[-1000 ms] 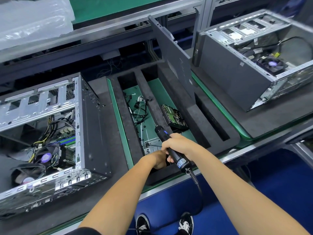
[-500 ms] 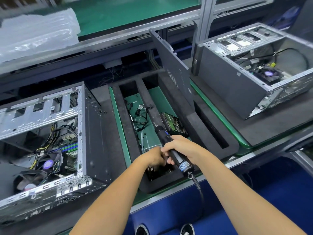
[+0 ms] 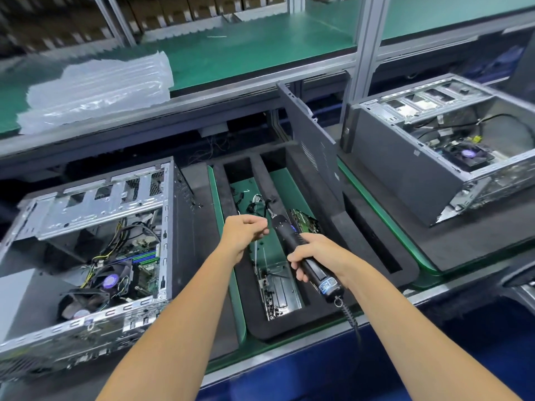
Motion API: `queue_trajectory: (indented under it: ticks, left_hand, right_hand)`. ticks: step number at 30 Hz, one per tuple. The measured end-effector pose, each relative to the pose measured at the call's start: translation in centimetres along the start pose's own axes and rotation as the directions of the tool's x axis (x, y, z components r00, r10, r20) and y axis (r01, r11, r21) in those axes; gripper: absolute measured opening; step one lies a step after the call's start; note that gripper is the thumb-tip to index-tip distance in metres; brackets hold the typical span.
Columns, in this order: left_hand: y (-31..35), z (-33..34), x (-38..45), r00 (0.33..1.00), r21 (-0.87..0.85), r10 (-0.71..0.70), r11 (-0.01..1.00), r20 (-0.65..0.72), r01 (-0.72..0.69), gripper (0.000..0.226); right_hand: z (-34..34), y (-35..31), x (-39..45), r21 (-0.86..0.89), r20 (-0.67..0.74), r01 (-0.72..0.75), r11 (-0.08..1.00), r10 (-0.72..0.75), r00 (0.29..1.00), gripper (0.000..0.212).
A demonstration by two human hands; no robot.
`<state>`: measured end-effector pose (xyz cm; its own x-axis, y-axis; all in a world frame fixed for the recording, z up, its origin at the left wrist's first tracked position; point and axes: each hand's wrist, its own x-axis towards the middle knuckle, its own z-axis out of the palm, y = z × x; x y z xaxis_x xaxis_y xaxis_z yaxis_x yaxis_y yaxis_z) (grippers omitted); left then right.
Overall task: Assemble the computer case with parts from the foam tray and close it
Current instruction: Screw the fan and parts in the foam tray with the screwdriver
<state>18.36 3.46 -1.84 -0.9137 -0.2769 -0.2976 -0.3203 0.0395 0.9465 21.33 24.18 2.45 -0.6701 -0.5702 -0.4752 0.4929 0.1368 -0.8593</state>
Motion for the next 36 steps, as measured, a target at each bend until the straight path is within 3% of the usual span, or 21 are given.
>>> queue_trajectory:
  ticks: [5, 9, 17, 22, 32, 36]
  left_hand:
    - [-0.6, 0.3, 0.1, 0.997, -0.010, -0.007, 1.000, -0.071, 0.006, 0.020]
    - [0.2, 0.0, 0.4, 0.995, -0.143, -0.023, 0.990, -0.098, 0.008, 0.013]
    - [1.5, -0.4, 0.7, 1.000, -0.207, -0.016, 0.978, -0.014, 0.013, 0.013]
    - [2.1, -0.8, 0.7, 0.997, -0.220, -0.036, 0.974, 0.074, 0.051, 0.012]
    - [3.8, -1.5, 0.4, 0.982, -0.022, 0.071, 0.997, 0.174, -0.068, 0.016]
    - [5.0, -2.6, 0.0, 0.957, -0.019, 0.013, 1.000, 0.290, -0.007, 0.017]
  right_hand:
    - [-0.5, 0.1, -0.2, -0.025, 0.020, -0.034, 0.999, 0.035, 0.999, 0.021]
    - [-0.8, 0.1, -0.3, -0.048, 0.076, -0.046, 0.998, 0.050, 0.996, 0.022]
    - [-0.9, -0.4, -0.7, -0.081, 0.119, -0.023, 0.996, 0.033, 0.992, 0.026]
    - [-1.1, -0.9, -1.3, -0.137, 0.115, -0.007, 0.991, 0.023, 0.993, 0.043]
    - [-1.1, -1.7, -2.4, -0.147, 0.132, 0.007, 0.989, 0.012, 0.991, 0.044]
    - [-1.0, -1.5, -2.8, -0.120, 0.156, 0.014, 0.993, 0.005, 0.988, 0.044]
